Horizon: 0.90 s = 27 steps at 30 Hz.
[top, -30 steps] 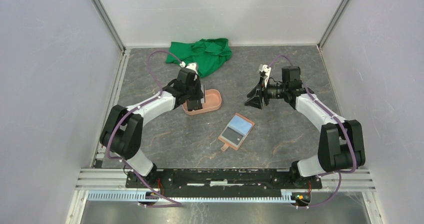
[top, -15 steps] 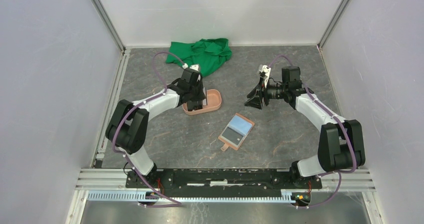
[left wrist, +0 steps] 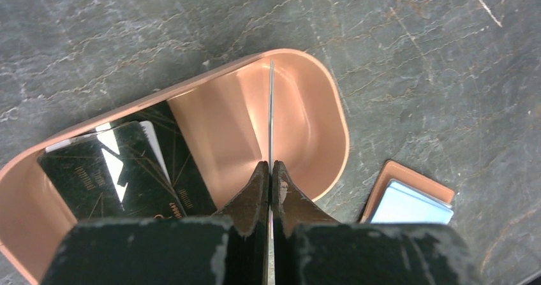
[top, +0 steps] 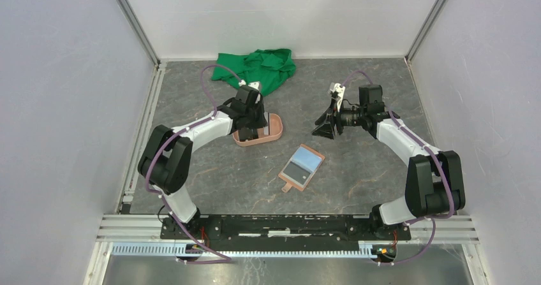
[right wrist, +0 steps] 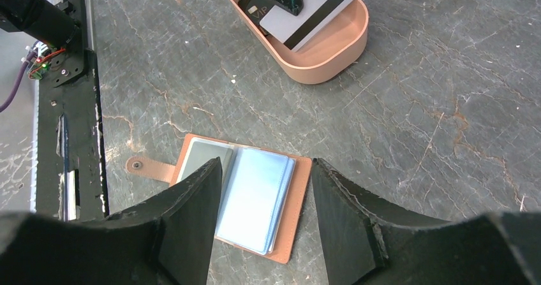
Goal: Put the credit cards into the card holder
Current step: Place the credit card in the storage box.
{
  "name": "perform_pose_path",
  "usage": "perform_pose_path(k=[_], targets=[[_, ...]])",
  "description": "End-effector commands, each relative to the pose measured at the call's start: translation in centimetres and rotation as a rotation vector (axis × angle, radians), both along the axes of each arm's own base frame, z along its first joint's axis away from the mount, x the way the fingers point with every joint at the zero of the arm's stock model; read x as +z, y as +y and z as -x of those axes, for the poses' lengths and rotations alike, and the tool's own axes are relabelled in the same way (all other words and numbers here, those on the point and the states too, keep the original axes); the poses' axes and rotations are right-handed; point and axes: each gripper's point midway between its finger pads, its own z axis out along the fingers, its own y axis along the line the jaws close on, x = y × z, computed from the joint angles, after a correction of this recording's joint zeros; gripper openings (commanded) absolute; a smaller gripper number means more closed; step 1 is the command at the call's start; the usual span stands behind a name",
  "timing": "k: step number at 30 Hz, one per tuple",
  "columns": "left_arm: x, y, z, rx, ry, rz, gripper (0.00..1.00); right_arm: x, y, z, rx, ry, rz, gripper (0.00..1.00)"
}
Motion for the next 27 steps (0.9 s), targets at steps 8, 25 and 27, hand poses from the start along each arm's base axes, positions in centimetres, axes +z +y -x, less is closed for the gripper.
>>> perform_pose_path(k=[8,25,27], targets=[[0.5,-2.2,-0.9,-0.029,0.032,0.03,0.02,1.4,0.1,-0.8,0.018,-0.054,-0.015,0.6],[-0.5,-3.1,-0.8,-0.053,0.084,0.016,0.11,1.3,0.2,-0.8,0.025,-0.05,-0.016,0.6],[-0.9,-3.3,-0.8,-0.056,0.096,0.019,0.14,1.4,0.2,-0.8,0.027,-0.054,-0.016,0.6]])
